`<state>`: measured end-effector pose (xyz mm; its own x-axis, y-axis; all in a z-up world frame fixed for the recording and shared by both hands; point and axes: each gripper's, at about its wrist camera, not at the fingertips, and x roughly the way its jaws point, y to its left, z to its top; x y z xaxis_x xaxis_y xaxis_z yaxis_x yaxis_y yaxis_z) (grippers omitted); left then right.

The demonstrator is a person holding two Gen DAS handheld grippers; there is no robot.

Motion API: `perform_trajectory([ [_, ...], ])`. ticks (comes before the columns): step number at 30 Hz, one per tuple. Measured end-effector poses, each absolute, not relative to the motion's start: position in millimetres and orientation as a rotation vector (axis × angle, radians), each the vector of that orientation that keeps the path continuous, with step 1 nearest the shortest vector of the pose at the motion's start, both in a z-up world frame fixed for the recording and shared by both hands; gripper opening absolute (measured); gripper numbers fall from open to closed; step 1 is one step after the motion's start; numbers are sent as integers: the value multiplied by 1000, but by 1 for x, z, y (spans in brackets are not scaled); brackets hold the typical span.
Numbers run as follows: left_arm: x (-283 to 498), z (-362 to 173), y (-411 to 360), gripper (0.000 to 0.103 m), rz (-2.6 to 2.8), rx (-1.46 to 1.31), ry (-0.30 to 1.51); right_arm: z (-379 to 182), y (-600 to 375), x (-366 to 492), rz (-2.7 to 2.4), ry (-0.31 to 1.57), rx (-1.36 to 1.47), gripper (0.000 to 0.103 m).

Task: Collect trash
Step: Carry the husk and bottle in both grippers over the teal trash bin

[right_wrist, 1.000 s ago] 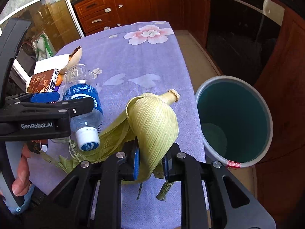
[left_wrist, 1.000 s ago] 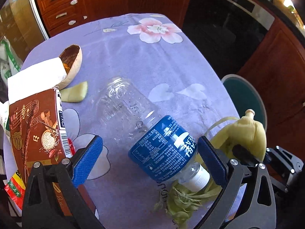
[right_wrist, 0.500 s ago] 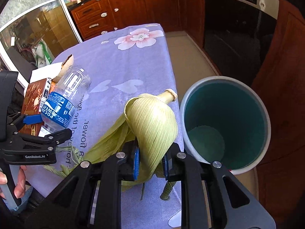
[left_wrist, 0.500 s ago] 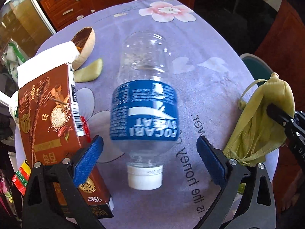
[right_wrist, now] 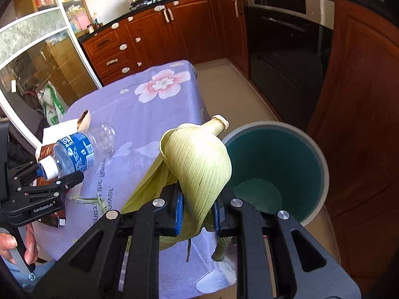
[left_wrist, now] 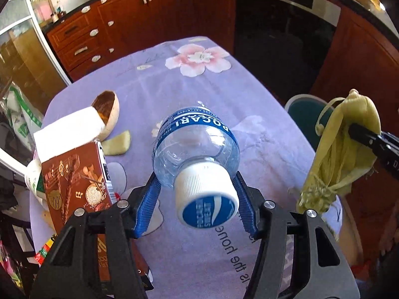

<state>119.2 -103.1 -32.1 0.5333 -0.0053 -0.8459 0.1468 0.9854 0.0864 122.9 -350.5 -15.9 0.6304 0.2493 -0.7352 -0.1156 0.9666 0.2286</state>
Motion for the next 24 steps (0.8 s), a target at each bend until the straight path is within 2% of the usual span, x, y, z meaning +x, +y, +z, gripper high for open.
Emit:
perform_trajectory([
  [8,115,-17,-105,57,-147,137,958,14,-379,119,136,808,183,17],
  [18,99,-27,-65,59,-151,47,995,-3,-304,135,298,873,96,17],
  [24,89,-47,-57,68,-193,52,1077,-12,-258,145,362,911,22,17],
])
